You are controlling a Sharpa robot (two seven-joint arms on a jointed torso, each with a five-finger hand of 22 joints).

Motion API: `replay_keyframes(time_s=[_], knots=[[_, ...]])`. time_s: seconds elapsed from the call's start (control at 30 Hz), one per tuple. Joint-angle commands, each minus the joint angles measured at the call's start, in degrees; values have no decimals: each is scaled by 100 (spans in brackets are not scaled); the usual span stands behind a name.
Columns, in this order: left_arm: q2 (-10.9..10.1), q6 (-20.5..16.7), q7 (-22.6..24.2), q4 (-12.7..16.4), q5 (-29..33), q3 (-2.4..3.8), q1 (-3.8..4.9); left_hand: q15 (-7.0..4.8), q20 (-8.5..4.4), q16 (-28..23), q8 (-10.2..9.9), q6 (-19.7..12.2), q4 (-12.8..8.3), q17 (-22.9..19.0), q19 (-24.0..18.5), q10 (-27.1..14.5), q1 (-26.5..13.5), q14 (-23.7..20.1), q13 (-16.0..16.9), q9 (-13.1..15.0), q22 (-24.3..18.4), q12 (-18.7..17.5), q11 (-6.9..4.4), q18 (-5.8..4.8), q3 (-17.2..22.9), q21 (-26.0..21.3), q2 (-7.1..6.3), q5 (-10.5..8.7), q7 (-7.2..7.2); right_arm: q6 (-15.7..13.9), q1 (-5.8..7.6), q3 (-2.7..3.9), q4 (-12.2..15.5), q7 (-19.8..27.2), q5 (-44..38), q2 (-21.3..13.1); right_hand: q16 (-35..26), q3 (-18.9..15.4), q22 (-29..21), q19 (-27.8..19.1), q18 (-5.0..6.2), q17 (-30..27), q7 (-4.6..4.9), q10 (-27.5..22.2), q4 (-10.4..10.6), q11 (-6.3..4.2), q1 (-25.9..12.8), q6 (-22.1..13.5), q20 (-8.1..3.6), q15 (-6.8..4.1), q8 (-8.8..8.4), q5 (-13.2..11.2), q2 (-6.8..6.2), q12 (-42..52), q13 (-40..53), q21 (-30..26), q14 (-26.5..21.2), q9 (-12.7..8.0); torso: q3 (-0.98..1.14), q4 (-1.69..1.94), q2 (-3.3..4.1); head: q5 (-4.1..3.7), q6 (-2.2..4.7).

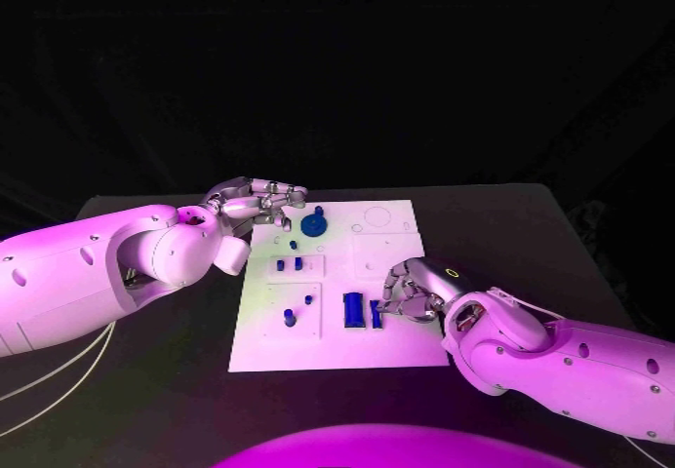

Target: Assemble the parts on the task board

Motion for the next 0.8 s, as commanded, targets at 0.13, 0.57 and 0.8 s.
replay_keyframes(time_s=[0.13, 0.57, 0.8], knots=[[8, 87, 22, 5, 7, 2, 4, 46, 16, -8, -3, -37, 2, 0, 17, -49, -6, -12, 8, -10, -9, 38, -2, 29, -30, -34, 30, -4, -10, -357, 19, 4, 220, 546, 320, -217, -32, -58, 1505, 600, -38, 554, 28, -77, 81, 19, -49, -147, -35, -31, 34, 93, -18, -190, 452, 27, 397, -5, 0, -5, -12, 11, 3], [125, -58, 456, -214, 173, -82, -77, 147, 115, -663, 26, -107, 78, -319, -471, -207, 46, -778, 11, -39, -285, 55, 43, 15, -134, -578, 37, -4, -8, 315, 638, 7, -373, 3107, 4380, -318, -4452, 397, -807, -2384, 960, -3748, 603, -2463, 112, 600, 477, -714, 378, 452, -1327, 334, 100, -4759, -2896, -5772, -1497, -865, -43, -27, -264, -18, 315], [313, -375, 1157, -543, 385, -86, -193, 492, 519, -2481, 38, -175, 169, -1174, -1398, -395, 145, -1654, -272, -69, -1049, -208, 209, -104, -97, -1901, 56, -1, 26, 916, 952, 18, -1351, 3970, 6507, 67, -6855, 1179, -2407, -2837, 1020, -5258, 851, -2143, 182, 851, 581, -226, 812, 896, -2321, 402, -94, -6489, -5281, -7446, -1924, -1526, -93, -57, -444, -7, 602]])
